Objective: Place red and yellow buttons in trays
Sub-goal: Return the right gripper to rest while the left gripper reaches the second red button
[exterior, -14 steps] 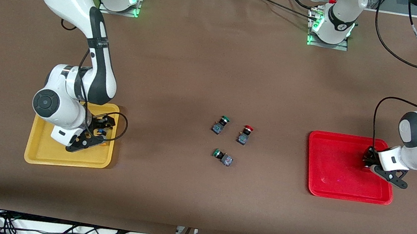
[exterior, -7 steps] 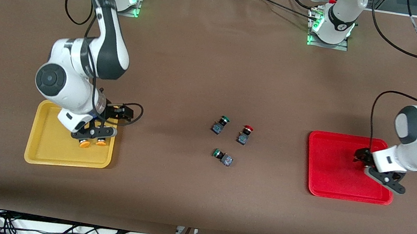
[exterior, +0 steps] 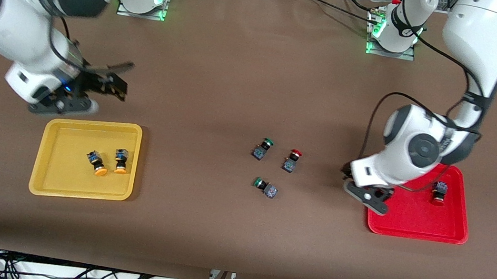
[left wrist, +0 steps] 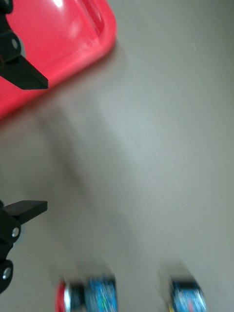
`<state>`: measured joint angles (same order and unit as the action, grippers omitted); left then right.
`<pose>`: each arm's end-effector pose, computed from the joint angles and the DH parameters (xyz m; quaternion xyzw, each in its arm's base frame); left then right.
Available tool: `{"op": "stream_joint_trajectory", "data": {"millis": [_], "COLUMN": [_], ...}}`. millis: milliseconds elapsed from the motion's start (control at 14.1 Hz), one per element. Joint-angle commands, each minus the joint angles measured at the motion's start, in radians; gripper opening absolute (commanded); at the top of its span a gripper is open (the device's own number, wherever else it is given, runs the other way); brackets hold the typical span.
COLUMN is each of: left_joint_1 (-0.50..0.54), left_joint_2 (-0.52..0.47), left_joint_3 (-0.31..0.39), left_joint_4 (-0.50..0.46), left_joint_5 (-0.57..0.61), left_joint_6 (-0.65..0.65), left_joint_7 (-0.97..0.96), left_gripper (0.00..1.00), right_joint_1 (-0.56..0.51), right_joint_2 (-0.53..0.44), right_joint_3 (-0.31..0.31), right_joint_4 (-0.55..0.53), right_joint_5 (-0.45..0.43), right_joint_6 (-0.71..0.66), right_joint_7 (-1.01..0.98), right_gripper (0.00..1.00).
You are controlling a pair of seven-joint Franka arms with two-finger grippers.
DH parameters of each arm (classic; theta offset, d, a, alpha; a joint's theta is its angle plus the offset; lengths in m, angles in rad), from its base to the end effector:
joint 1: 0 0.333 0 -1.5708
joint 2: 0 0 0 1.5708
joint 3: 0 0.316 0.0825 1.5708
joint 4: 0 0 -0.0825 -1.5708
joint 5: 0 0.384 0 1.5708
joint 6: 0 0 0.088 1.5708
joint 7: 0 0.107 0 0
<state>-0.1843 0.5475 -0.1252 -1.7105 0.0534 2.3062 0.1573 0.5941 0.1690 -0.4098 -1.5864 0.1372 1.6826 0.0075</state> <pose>0.6481 -0.1968 0.2798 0.9707 -0.2385 0.0255 0.0140 0.5886 0.1403 0.5360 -0.9958 -0.0802 0.0323 0.0314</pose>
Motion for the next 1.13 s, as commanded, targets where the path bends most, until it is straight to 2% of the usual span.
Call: {"op": "stream_joint_trajectory", "data": {"millis": [0,142,283,496,709,1063], "left_joint_1": [-0.102,-0.164,-0.198,-0.214,-0.235,-0.254], "left_joint_2": [0.049,0.104,0.156,0.206,0.223,0.227], "left_joint_3": [0.013,0.013,0.015,0.015,0.015,0.013], "left_joint_4": [0.064,0.119,0.157,0.154,0.146,0.117], "left_joint_5": [-0.010,-0.010,-0.010,-0.004,0.061,0.069], "left_joint_6": [-0.007,-0.004,0.048,0.125,0.134,0.137], "left_joint_7": [-0.103,-0.134,-0.134,-0.134,-0.154,-0.219], "left_gripper": [1.00,1.00,1.00,1.00,1.00,1.00], "right_joint_1": [-0.164,-0.273,-0.301,-0.349,-0.346,-0.336], "right_joint_2": [-0.117,-0.144,-0.151,-0.151,-0.151,-0.123], "right_joint_3": [0.133,0.215,0.235,0.273,0.278,0.281], "right_joint_4": [-0.053,-0.055,-0.053,-0.053,-0.043,-0.012], "right_joint_5": [-0.060,-0.077,-0.116,-0.123,-0.126,-0.128], "right_joint_6": [-0.053,-0.078,-0.083,-0.081,-0.083,-0.070], "right_joint_7": [-0.021,-0.064,-0.080,-0.106,-0.104,-0.093], "right_gripper": [1.00,1.00,1.00,1.00,1.00,1.00]}}
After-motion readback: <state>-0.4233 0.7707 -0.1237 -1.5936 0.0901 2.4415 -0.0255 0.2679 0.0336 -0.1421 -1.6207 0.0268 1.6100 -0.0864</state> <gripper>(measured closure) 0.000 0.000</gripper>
